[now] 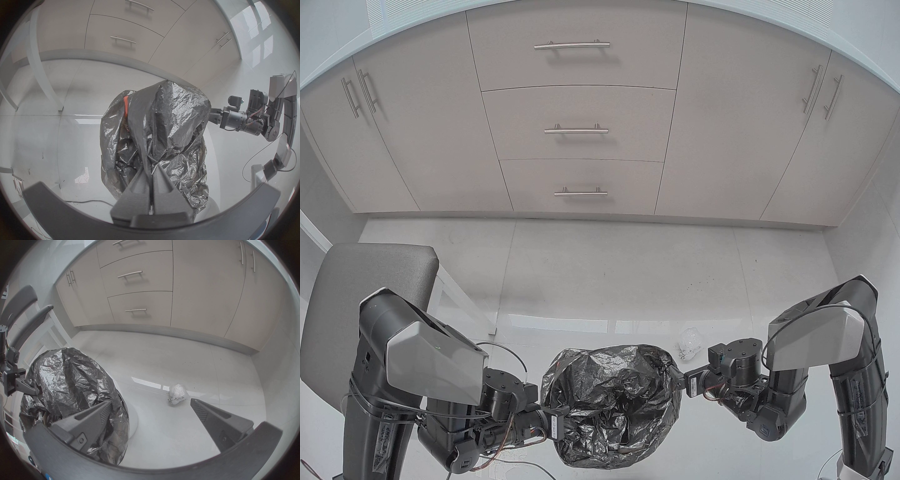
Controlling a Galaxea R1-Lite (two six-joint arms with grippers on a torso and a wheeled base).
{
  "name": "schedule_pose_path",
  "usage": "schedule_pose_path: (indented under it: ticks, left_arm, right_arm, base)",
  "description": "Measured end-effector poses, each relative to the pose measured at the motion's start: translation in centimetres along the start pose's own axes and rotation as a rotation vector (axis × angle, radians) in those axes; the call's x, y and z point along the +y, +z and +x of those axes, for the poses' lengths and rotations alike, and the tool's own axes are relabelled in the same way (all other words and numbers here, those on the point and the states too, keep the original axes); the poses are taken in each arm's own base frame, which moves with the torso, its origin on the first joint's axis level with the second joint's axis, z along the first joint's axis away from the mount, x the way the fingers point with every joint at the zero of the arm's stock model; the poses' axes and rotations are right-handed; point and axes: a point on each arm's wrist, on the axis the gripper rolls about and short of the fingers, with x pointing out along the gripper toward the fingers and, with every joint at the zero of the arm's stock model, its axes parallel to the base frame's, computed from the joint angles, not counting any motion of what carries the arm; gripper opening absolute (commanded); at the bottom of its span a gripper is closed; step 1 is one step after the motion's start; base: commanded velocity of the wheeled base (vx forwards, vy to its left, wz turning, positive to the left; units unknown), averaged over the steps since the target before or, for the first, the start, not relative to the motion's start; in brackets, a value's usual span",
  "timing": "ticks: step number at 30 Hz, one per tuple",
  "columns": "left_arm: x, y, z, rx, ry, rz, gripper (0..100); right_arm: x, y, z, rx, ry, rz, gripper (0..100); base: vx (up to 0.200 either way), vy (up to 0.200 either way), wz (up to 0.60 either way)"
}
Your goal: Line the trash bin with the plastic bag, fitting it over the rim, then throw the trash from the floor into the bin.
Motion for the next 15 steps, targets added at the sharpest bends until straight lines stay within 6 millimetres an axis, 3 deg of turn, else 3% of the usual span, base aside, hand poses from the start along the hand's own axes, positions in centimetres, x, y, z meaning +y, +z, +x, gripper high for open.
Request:
schedule_pose_path:
  ticks: [15]
  left_arm:
    - [0.00, -0.01, 0.02, 0.000, 0.000, 0.000, 0]
  right_arm:
    - [-0.02, -0.23, 0.21, 0.004, -0.015, 0.004, 100]
  base:
    - [0.000, 0.000, 0.00]
